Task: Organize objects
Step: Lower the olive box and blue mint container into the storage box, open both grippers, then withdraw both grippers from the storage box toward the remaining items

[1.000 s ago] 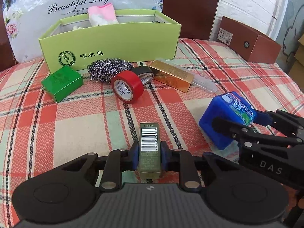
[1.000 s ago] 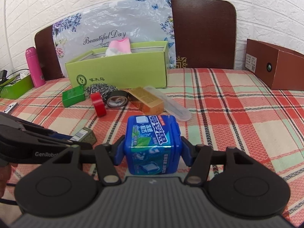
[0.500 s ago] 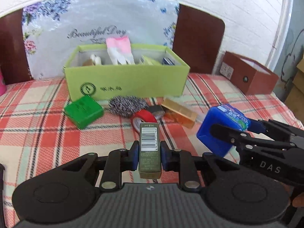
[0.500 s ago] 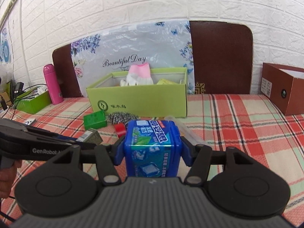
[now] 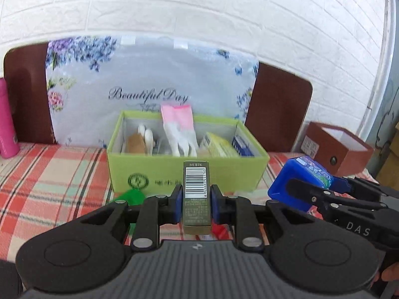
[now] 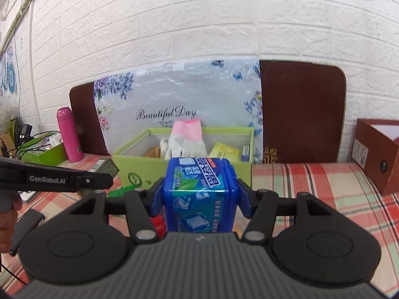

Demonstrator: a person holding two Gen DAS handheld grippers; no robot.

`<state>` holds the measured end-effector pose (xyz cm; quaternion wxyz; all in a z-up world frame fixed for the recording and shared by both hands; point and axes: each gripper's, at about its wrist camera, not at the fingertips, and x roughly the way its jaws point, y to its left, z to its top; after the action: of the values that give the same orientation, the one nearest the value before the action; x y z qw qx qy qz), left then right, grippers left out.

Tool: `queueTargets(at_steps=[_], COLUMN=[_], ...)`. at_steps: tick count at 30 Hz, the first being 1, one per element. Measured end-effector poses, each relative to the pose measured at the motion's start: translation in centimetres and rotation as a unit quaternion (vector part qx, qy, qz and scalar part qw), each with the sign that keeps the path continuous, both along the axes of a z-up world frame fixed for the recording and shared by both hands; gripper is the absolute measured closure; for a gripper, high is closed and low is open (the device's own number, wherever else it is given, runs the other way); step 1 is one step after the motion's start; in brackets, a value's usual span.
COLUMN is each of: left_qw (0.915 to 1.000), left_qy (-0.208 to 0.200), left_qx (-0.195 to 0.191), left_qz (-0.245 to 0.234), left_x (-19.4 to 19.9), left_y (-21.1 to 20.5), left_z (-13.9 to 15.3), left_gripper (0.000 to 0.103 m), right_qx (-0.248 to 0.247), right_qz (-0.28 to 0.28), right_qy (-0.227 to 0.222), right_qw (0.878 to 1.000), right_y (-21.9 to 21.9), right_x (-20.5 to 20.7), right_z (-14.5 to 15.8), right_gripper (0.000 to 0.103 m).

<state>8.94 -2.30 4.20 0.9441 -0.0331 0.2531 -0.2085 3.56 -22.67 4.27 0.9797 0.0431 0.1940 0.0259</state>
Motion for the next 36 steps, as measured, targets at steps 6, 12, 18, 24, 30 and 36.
queueTargets(at_steps=[6,12,18,24,30,36], left_qw=[0.9991,0.9976,0.9985,0.9969,0.9961,0.9929], left_qy=[-0.04,-0.049,-0.021,0.01,0.018,0.017], left_qx=[-0.006,-0.017,-0.007,0.01,0.008,0.054], left_qz=[0.014,0.046,0.05,0.078,0.086,0.104], left_x=[3.9,9.7,15.0,15.0,13.5,10.4], left_y=[-0.3,-1.0,-2.3,-1.3,-0.8,-1.9], left_z=[3.0,4.6,1.3,-2.4,-1.4,0.0], left_gripper=[0.08,0.08,0.074,0.029,0.025,0.025], right_qx=[-0.012,-0.02,-0.06,-0.098,-0.06,-0.009], right_qz=[0.001,0.001,0.001,0.005,-0.022,-0.045], right_qy=[-0.037,-0.062,-0.052,-0.027,-0.013,0.005], right_qw=[0.999,0.998,0.997,0.995,0.998,0.999], right_y=[0.3,1.0,2.6,3.4,1.9,0.1], right_x=[4.1,10.0,15.7,16.6,15.9,13.1], right_z=[2.1,2.6,-0.3,-3.5,-3.9,-2.6], right_gripper=[0.046,0.046,0.044,0.001,0.0,0.0])
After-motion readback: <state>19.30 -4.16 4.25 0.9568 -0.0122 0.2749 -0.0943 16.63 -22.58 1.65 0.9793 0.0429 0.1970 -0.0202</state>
